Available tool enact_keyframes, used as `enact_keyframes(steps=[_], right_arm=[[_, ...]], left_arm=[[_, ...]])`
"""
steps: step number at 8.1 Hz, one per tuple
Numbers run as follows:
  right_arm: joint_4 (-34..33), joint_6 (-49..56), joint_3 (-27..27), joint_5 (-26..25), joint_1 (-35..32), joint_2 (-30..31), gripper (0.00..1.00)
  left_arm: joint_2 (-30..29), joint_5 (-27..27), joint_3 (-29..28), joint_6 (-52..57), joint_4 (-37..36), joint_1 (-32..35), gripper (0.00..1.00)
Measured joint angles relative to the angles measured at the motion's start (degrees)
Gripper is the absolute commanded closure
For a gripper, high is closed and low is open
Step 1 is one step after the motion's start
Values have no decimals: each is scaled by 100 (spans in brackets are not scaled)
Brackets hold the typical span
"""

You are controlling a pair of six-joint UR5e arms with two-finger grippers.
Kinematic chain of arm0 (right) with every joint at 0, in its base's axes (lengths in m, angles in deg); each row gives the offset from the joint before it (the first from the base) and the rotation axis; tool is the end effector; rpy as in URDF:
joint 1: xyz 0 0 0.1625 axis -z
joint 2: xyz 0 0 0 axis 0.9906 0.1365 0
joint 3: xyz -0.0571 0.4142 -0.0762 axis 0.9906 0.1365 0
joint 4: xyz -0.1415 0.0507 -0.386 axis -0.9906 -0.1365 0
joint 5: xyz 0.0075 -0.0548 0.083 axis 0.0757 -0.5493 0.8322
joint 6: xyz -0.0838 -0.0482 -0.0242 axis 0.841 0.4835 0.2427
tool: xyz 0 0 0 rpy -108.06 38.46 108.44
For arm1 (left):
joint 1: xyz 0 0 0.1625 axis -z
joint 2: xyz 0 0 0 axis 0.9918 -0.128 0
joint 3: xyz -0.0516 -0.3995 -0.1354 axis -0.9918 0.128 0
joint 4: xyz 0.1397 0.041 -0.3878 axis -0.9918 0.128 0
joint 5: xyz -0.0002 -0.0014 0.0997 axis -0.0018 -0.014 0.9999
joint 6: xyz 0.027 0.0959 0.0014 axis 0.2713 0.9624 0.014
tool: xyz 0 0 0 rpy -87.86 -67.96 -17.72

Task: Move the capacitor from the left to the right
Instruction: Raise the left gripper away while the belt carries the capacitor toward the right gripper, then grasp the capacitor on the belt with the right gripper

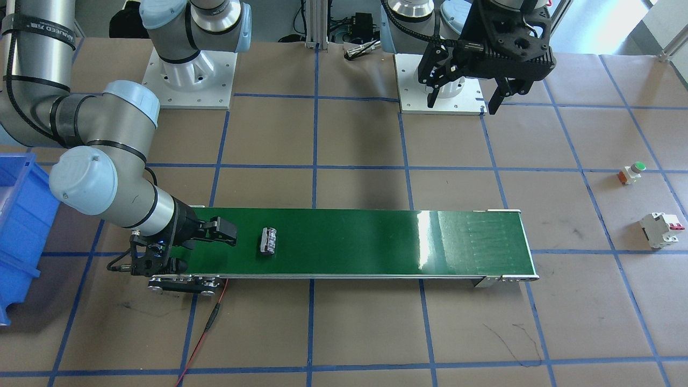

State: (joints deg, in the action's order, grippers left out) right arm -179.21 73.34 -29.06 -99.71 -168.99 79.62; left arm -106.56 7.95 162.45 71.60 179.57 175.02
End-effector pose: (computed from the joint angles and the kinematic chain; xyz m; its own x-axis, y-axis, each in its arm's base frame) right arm 0.1289 -0.5887 0.2621 -0.9583 0.0409 -0.2828 0.0124 0.9947 0.1019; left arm -0.1535 -0.4693 0.5568 -0.9947 0.1027 0.0052 0.1024 0.9940 -0.0394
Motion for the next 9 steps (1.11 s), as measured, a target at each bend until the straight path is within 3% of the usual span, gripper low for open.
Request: enact_keyframes(steps=[6,7,8,9], right_arm=[[100,-10,-38,-7,0,-4,2],[119,-9,-40,-8,0,-5,61],[130,12,-43,-16,0,-16,100],[175,118,-46,-56,0,-29,100]], left_arm=[[0,0,0,6,-2,0,0],[4,0,0,4,-3,0,0],[4,0,0,2,-4,0,0],[4,0,0,1,-5,0,0]])
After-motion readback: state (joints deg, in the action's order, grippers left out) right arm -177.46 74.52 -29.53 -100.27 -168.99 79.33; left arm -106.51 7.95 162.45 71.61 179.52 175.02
